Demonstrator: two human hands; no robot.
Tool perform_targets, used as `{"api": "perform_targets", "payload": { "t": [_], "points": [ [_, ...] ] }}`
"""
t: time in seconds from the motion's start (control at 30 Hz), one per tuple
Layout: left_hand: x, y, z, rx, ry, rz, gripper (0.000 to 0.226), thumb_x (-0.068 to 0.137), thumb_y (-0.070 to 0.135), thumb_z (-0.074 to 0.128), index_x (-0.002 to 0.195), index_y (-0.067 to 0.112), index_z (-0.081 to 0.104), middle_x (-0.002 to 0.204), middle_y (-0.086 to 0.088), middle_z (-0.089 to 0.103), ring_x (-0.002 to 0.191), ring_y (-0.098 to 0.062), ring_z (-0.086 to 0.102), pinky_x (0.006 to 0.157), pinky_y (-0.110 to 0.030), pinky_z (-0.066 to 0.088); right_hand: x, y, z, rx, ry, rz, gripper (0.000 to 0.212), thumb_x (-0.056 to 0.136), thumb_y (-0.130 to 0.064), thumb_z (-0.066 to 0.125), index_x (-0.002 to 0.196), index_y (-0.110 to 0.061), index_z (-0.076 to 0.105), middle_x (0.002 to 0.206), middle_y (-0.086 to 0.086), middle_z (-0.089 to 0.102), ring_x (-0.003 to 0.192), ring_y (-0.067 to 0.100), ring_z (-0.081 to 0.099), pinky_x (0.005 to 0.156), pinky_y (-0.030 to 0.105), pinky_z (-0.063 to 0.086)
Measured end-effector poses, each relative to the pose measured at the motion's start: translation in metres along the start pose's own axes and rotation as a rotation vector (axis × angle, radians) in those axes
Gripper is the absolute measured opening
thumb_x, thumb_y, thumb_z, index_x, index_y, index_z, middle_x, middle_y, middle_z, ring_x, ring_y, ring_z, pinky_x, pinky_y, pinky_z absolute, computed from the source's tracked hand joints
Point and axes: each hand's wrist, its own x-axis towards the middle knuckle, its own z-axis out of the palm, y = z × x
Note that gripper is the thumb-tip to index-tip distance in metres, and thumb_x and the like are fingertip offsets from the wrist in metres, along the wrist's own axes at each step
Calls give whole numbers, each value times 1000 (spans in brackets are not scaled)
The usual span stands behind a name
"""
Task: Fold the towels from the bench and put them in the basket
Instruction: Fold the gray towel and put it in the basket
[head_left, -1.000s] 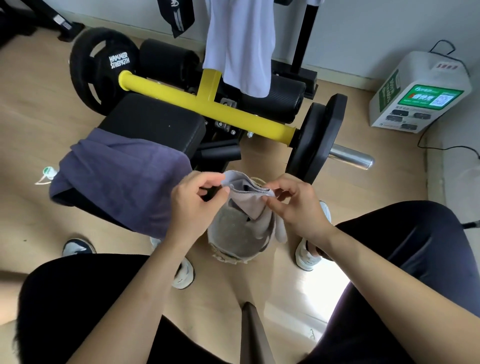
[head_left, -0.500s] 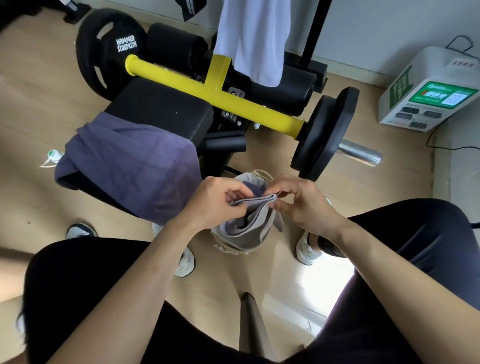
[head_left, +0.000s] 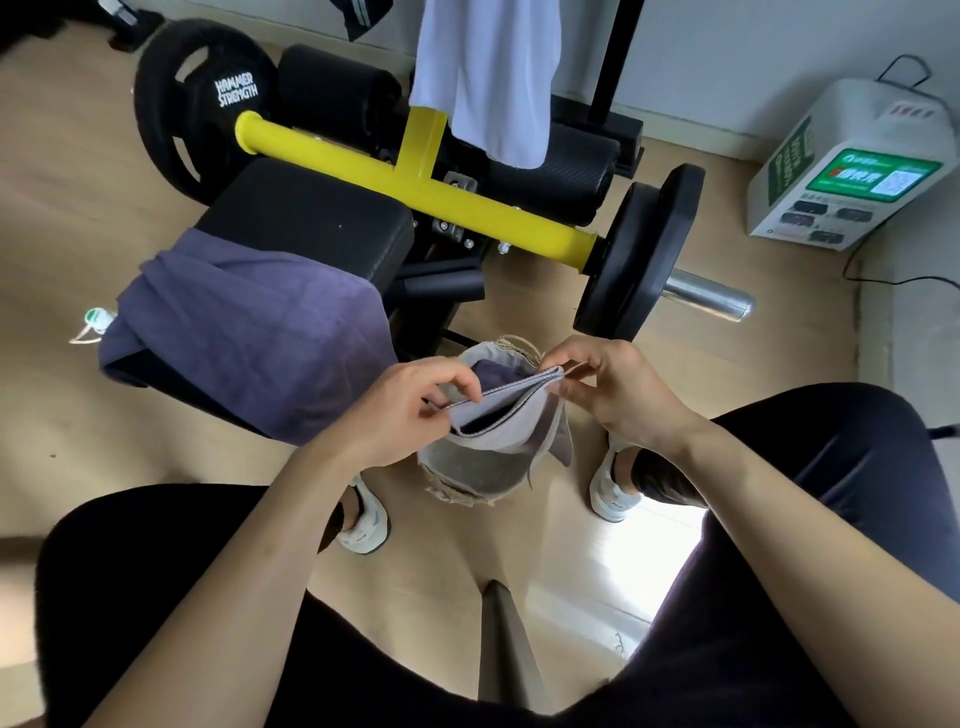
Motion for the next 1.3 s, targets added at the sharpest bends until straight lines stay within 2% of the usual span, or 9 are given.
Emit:
{"api": "perform_targets", "payload": {
  "t": [0.1,0.3,0.4,0.53,0.7,0.8,1.0,1.13,1.3],
  "points": [
    [-1,3,3,178,-14,51,44,87,-4,61,106,31,80,118,15,63,97,-3,62,75,-16,45,1,0,-1,8,17,17,11,90,-2,69,96,-11,71,92,0,71,86,17,67,83,35,56],
    [-4,2,5,276,102,93,23,78,28,80,100,23,78,108,14,66,92,-8,66,77,-36,58,3,2,-14,50,75,72,11,91,-2,68,95,-12,71,90,2,72,83,13,67,80,25,54],
    [0,-1,7,215,204,154,23,81,27,81,100,16,76,101,8,71,90,-12,68,74,-35,60,4,3,-21,75,115,103,12,91,-1,68,94,-13,70,88,0,71,79,6,65,76,17,51],
    [4,3,12,110,370,183,21,88,30,76,100,13,72,96,10,71,89,-10,71,76,-31,61,5,9,-22,60,147,142,8,91,-1,67,96,-8,69,88,2,71,78,6,63,77,19,51],
    [9,11,12,14,562,191,23,94,5,70,117,9,69,107,2,74,99,-13,73,84,-29,59,6,7,-17,86,162,144,7,92,-2,67,97,-6,68,89,4,71,78,6,64,77,18,52],
    [9,6,10,55,531,93,35,95,9,68,129,16,67,112,8,73,101,-10,73,87,-30,61,7,11,-13,53,115,186,10,90,-7,70,96,-15,69,90,10,71,79,18,65,79,31,54],
    [7,13,11,-224,482,-3,30,94,5,69,118,23,69,111,3,75,105,-14,72,92,-42,61,7,-7,-13,-65,43,129,26,76,-20,78,99,-25,67,92,-5,70,87,18,65,84,38,54],
    [8,24,12,-263,432,31,27,91,21,71,118,20,69,113,4,75,109,-16,71,95,-44,58,9,-30,0,-179,3,-14,50,72,-26,85,118,-19,66,112,-8,70,103,11,64,93,31,51],
    [6,28,13,-285,416,60,27,89,29,70,116,25,67,109,2,76,106,-19,72,92,-44,59,17,-37,20,-147,35,-122,25,85,-19,75,108,-15,67,101,-3,71,90,15,65,81,33,52]
  ]
}}
